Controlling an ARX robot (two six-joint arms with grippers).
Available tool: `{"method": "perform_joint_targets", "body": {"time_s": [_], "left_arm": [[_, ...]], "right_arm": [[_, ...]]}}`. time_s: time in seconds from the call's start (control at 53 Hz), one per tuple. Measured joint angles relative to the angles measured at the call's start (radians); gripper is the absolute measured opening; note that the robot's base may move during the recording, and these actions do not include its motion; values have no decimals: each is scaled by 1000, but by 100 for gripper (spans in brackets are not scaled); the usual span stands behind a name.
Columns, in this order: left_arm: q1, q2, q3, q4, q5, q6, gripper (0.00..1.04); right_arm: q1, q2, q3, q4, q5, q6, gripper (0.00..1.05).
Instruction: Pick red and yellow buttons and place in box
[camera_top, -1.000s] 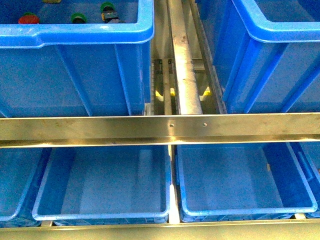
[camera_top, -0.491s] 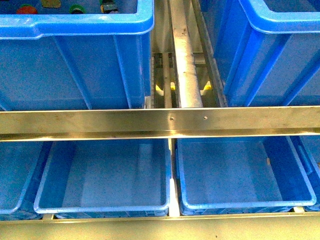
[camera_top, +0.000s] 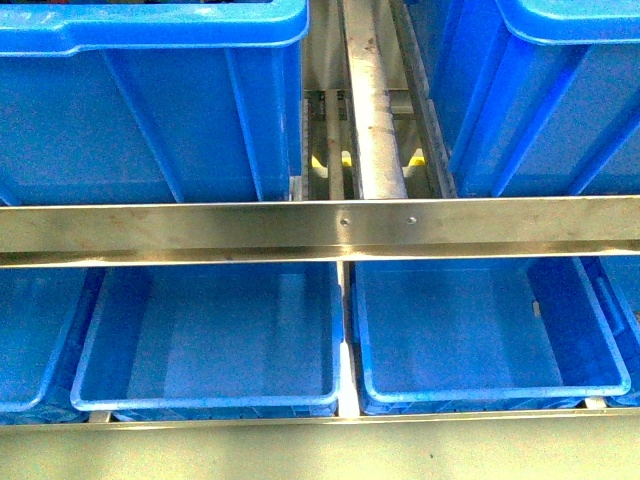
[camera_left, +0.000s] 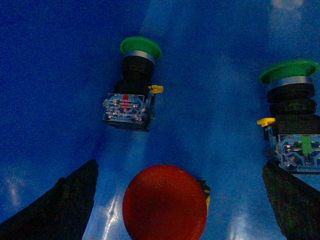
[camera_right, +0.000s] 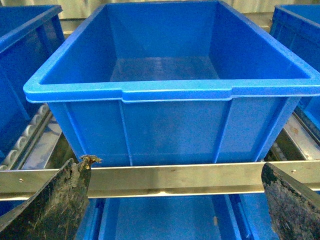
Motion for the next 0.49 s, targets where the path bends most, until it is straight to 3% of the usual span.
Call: {"method": "perform_joint_targets", "body": {"time_s": [0.17,0.491], "left_arm": [[-1,0,0,-17,-7,-6,96],[-2,18,9,-36,-16,-16,53]], "right_arm": [[0,0,0,0,0,0,99],[0,0,0,0,0,0,99]]}}
